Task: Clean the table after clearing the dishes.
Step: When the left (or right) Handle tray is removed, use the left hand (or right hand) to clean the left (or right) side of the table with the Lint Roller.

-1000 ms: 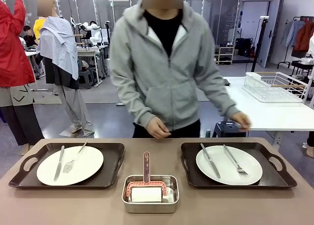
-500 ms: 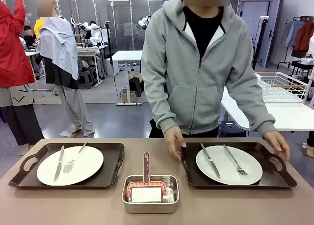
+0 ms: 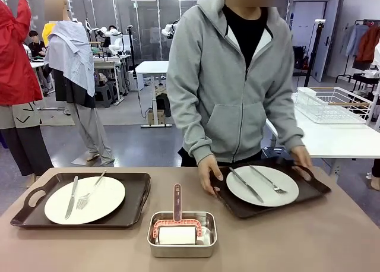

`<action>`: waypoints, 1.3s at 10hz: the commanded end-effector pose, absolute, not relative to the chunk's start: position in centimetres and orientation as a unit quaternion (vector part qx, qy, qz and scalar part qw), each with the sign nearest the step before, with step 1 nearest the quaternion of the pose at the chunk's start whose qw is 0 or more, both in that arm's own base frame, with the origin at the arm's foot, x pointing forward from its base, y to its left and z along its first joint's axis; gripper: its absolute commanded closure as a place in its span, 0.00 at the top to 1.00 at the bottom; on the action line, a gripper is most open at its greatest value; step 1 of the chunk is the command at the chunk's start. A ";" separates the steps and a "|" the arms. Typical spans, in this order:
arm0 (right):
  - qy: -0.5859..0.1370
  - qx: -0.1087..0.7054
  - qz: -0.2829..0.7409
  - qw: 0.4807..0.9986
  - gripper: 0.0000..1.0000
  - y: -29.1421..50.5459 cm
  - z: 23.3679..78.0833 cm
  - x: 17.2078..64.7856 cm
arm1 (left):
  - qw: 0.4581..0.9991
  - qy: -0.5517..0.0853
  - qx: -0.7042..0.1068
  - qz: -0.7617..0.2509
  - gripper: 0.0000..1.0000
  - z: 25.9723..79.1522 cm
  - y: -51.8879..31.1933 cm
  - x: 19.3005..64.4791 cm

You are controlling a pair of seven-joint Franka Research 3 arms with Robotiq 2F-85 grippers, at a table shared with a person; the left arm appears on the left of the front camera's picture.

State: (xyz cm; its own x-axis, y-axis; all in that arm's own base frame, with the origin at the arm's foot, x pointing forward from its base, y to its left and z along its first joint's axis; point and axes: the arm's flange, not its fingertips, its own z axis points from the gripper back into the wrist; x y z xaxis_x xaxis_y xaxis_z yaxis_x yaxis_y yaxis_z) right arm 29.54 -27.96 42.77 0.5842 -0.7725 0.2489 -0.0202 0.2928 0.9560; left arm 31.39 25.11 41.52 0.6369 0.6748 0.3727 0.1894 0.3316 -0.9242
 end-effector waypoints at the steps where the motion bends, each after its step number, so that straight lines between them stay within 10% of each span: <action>1: -0.369 0.537 -0.268 0.709 1.00 -28.1 43.1 29.4 | 0.708 -0.397 -0.559 0.168 1.00 41.8 25.6 31.4; 13: -0.369 0.537 -0.268 0.709 1.00 -28.1 43.1 29.4 | 0.708 -0.397 -0.559 0.168 1.00 41.8 25.6 31.4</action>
State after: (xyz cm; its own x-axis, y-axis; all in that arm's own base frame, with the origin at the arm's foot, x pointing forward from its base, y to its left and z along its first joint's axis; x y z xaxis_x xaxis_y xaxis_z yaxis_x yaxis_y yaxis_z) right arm 29.52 -27.99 42.78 0.5836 -0.7729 0.2491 -0.0198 0.2931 0.9559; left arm 31.39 25.11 41.52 0.6369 0.6749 0.3727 0.1895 0.3316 -0.9242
